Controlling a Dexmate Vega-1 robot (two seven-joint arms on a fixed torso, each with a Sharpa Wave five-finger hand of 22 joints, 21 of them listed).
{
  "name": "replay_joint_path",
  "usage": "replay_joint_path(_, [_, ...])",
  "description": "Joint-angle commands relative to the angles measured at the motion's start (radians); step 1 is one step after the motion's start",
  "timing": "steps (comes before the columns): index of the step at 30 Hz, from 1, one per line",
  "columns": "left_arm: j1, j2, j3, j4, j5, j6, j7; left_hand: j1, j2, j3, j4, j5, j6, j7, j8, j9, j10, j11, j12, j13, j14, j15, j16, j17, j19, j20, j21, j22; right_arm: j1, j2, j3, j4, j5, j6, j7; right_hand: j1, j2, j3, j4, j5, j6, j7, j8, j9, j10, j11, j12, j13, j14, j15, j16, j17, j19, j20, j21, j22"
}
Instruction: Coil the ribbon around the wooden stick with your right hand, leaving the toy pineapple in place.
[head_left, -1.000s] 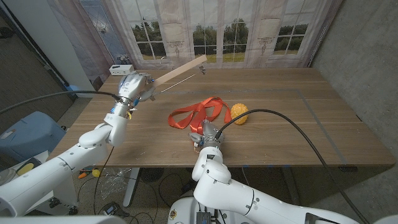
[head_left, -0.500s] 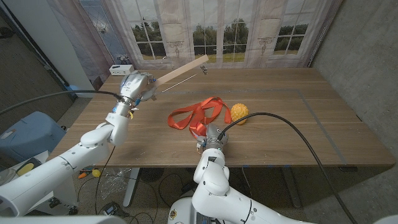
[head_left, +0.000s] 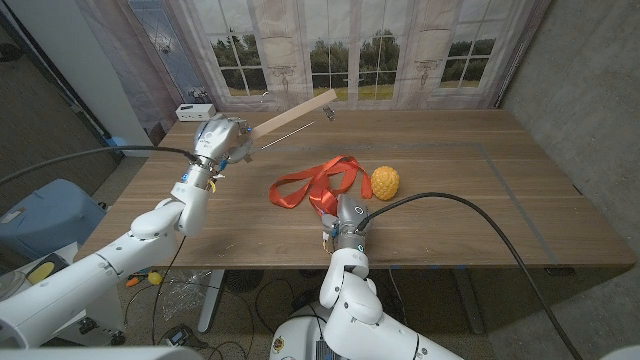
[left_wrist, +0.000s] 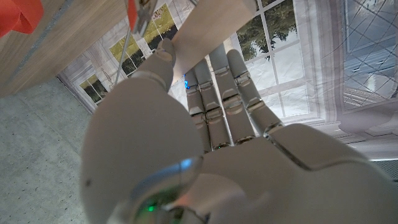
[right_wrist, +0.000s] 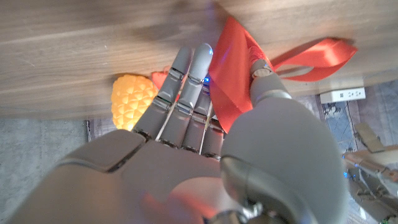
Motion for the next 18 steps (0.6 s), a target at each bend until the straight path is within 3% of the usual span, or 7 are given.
replay_joint_path(1, [0.025, 0.006, -0.012, -0.024, -0.001, 0.025, -0.007, 0.110, 0.126, 0.015, 0.002, 0.013, 0.067, -0.062, 0.005, 0.091, 0.069, -0.070, -0.005, 0.002, 0.186, -0.237, -0.002, 0.006, -0.004, -0.044, 0.006, 0.001, -0.119, -0.008, 0.134, 0.025, 0.135, 0.318, -0.327, 0.122, 0.096, 0.041, 0.020, -0.003, 0.235, 0.017, -0.003, 0.015, 0.181, -0.045, 0.032, 0.061, 0.020, -0.067, 0.025, 0.041, 0.010, 0.013, 0.026, 0.004])
replay_joint_path(2, [0.029, 0.007, -0.014, -0.027, -0.002, 0.029, -0.008, 0.110, 0.126, 0.015, 0.002, 0.013, 0.067, -0.062, 0.005, 0.091, 0.069, -0.070, -0.004, 0.004, 0.185, -0.236, -0.003, 0.006, -0.004, -0.044, 0.007, 0.001, -0.138, -0.012, 0.161, 0.019, 0.169, 0.379, -0.350, 0.125, 0.092, 0.043, 0.018, -0.003, 0.246, 0.022, -0.003, 0.015, 0.193, -0.041, 0.042, 0.070, 0.030, -0.066, 0.033, 0.053, 0.015, 0.018, 0.035, 0.004])
replay_joint_path(9, [0.040, 0.010, -0.020, -0.035, -0.005, 0.039, -0.012, 0.110, 0.126, 0.015, 0.002, 0.013, 0.068, -0.066, 0.005, 0.091, 0.070, -0.069, -0.007, 0.002, 0.187, -0.237, -0.009, 0.008, -0.006, -0.044, 0.009, 0.001, -0.168, -0.028, 0.216, 0.034, 0.244, 0.570, -0.434, 0.118, 0.084, 0.043, 0.021, -0.003, 0.260, 0.033, -0.009, 0.017, 0.204, -0.030, 0.062, 0.090, 0.037, -0.056, 0.045, 0.081, 0.015, 0.025, 0.051, 0.004])
replay_joint_path(18, [0.047, 0.003, -0.022, -0.034, -0.012, 0.041, -0.005, 0.110, 0.126, 0.016, 0.002, 0.013, 0.068, -0.063, 0.005, 0.091, 0.071, -0.072, -0.010, 0.002, 0.191, -0.236, -0.015, 0.013, -0.009, -0.043, 0.013, 0.001, -0.174, -0.053, 0.254, 0.010, 0.279, 0.662, -0.447, 0.124, 0.083, 0.051, 0.016, 0.000, 0.266, 0.043, -0.012, 0.022, 0.205, -0.024, 0.072, 0.105, 0.040, -0.056, 0.049, 0.098, 0.016, 0.026, 0.063, 0.004])
